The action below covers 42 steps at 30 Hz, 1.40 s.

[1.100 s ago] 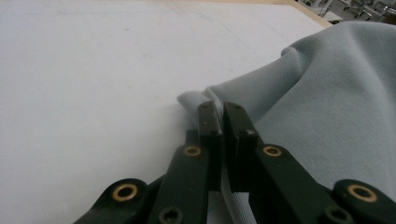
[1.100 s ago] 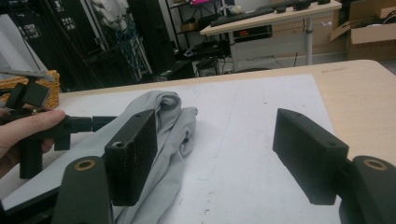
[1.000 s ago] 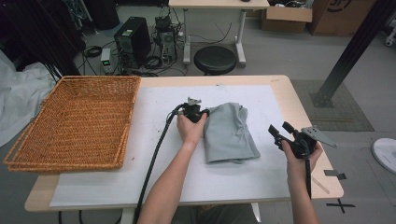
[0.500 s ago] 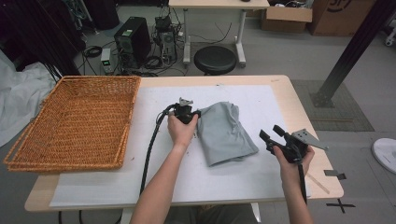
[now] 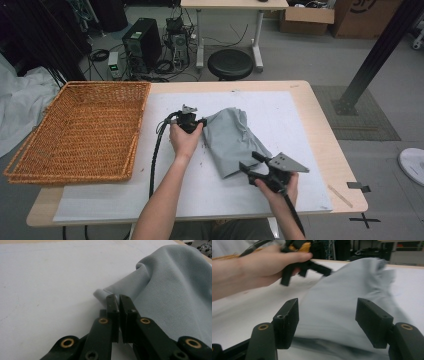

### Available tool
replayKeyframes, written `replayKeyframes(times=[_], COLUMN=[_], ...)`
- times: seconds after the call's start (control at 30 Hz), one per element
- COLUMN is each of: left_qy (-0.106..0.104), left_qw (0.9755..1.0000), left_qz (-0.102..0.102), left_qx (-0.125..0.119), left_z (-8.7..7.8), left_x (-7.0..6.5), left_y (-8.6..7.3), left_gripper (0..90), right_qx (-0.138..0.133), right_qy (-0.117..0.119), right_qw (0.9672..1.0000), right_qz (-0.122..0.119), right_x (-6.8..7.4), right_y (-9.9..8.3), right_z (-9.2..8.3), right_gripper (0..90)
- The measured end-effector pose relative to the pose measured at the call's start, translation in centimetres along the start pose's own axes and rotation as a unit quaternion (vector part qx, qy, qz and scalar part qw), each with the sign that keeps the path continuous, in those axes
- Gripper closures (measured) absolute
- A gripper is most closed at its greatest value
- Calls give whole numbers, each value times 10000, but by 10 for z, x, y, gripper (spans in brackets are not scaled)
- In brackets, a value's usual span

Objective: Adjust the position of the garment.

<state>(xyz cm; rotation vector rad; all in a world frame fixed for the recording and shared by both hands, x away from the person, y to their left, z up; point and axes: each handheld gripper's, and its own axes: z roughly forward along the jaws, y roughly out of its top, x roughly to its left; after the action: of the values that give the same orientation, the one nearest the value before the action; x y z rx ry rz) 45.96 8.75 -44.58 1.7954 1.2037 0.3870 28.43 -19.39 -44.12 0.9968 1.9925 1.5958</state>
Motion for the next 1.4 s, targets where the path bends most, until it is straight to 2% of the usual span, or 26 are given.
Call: replayKeyframes(times=[0.1,0.17,0.3,0.37,0.47,0.53,0.57,0.63,0.7,0.87,1.07,1.17,1.27,1.4], left_qy=[-16,-28,-36,-43,-52,-60,-69,-88,-106,-153,-169,-149,-161,-142], left_qw=[10000,10000,10000,9999,9999,9999,9999,9998,9998,9997,9996,9996,9995,9996], left_qz=[-34,-32,-20,-28,-18,-4,-1,-12,-5,9,54,43,6,29], left_qx=[-21,-45,-88,-117,-138,-146,-150,-154,-149,-173,-209,-256,-260,-235], left_z=[0,-2,-4,-4,-4,-5,-5,-5,-5,-5,-8,-11,-13,-13], left_x=[0,0,0,-1,-1,-1,-1,-1,0,2,6,10,12,12], left_y=[0,0,1,1,2,2,2,2,2,2,4,5,5,5], left_gripper=[870,870,870,869,869,869,869,868,868,868,868,868,867,867], right_qx=[86,145,281,357,614,769,809,926,1000,1094,1110,1143,1128,1062], right_qy=[34,-57,-412,-593,-878,-1014,-1039,-1043,-969,-913,-761,-742,-777,-910], right_qw=[9999,9998,9986,9972,9932,9903,9895,9882,9887,9886,9900,9896,9893,9890], right_qz=[-110,-135,-182,-282,-451,-565,-597,-627,-550,-480,-431,-467,-494,-475], right_x=[20,30,41,44,48,50,51,50,51,60,83,94,96,87], right_y=[-5,-8,-14,-16,-20,-22,-21,-21,-20,-16,-8,-7,-5,0], right_z=[12,19,33,37,46,50,50,51,51,55,69,79,81,69], right_gripper=[357,359,376,390,454,557,651,774,861,874,875,875,873,871])
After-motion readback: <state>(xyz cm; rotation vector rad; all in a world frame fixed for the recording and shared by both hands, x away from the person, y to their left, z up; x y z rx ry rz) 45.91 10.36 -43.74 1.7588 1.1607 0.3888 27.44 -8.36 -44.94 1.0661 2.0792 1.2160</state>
